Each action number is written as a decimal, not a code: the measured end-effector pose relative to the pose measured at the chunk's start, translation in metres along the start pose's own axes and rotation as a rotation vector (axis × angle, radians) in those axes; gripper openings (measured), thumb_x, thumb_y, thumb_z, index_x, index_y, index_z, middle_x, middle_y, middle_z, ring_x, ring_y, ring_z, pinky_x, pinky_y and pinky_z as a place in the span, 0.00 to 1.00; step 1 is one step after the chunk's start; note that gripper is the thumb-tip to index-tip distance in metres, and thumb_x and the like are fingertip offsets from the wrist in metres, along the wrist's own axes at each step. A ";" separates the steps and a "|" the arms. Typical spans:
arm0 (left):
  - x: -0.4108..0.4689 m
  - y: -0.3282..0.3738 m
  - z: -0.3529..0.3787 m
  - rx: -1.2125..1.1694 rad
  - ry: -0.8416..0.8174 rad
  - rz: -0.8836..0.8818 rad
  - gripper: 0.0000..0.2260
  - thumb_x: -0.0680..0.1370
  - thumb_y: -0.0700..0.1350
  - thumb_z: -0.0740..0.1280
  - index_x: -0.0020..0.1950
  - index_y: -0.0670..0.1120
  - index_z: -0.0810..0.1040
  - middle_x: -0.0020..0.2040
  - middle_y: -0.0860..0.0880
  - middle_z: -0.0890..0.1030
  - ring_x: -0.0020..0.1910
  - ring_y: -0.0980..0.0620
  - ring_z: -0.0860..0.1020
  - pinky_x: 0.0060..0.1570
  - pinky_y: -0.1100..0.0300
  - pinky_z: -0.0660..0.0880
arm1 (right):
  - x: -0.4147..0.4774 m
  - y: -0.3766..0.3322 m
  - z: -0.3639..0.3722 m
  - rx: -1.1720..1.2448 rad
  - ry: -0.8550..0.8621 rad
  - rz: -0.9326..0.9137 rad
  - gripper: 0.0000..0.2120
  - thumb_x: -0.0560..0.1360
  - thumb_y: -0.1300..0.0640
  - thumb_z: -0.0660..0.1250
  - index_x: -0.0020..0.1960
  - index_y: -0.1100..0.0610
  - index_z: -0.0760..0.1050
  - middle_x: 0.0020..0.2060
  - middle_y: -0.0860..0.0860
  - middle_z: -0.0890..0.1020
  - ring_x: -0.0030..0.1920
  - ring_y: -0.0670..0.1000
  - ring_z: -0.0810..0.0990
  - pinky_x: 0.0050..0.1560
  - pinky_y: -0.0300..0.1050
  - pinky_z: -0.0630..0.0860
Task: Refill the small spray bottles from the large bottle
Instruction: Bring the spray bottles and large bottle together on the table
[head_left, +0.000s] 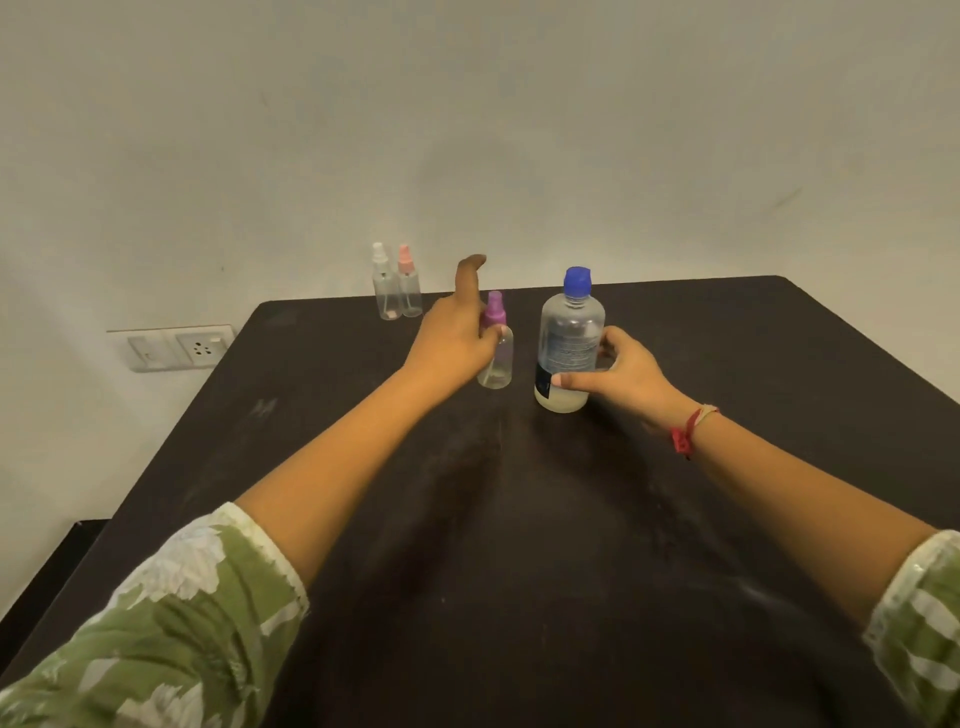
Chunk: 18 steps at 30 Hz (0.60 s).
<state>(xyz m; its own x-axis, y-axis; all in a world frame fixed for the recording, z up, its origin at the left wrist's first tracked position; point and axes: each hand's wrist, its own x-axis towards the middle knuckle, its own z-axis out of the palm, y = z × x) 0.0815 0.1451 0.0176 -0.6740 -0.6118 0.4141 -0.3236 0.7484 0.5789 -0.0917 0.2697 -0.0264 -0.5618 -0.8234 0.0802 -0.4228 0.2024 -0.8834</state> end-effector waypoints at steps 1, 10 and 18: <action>-0.006 0.002 -0.002 0.003 -0.013 -0.003 0.32 0.76 0.40 0.68 0.75 0.45 0.54 0.43 0.46 0.81 0.43 0.47 0.80 0.50 0.50 0.79 | -0.006 0.001 -0.001 0.007 0.004 0.003 0.30 0.63 0.52 0.79 0.61 0.54 0.70 0.55 0.49 0.78 0.56 0.49 0.77 0.55 0.43 0.75; -0.047 0.011 -0.003 -0.048 -0.057 -0.025 0.35 0.76 0.40 0.69 0.76 0.46 0.52 0.45 0.48 0.82 0.45 0.49 0.81 0.53 0.53 0.77 | -0.055 0.004 -0.008 0.129 0.045 0.024 0.27 0.61 0.56 0.80 0.55 0.51 0.71 0.53 0.49 0.80 0.55 0.48 0.79 0.56 0.45 0.77; -0.066 0.014 0.005 -0.049 -0.096 -0.004 0.34 0.76 0.42 0.70 0.76 0.46 0.54 0.50 0.46 0.82 0.47 0.49 0.81 0.56 0.52 0.77 | -0.084 0.009 -0.013 0.188 0.047 0.045 0.28 0.61 0.57 0.80 0.58 0.53 0.72 0.53 0.49 0.80 0.51 0.47 0.82 0.52 0.43 0.78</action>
<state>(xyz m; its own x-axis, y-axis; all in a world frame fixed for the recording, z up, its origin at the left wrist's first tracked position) 0.1183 0.1970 -0.0049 -0.7341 -0.5857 0.3435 -0.2953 0.7309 0.6152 -0.0572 0.3472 -0.0351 -0.6114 -0.7893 0.0565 -0.2587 0.1319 -0.9569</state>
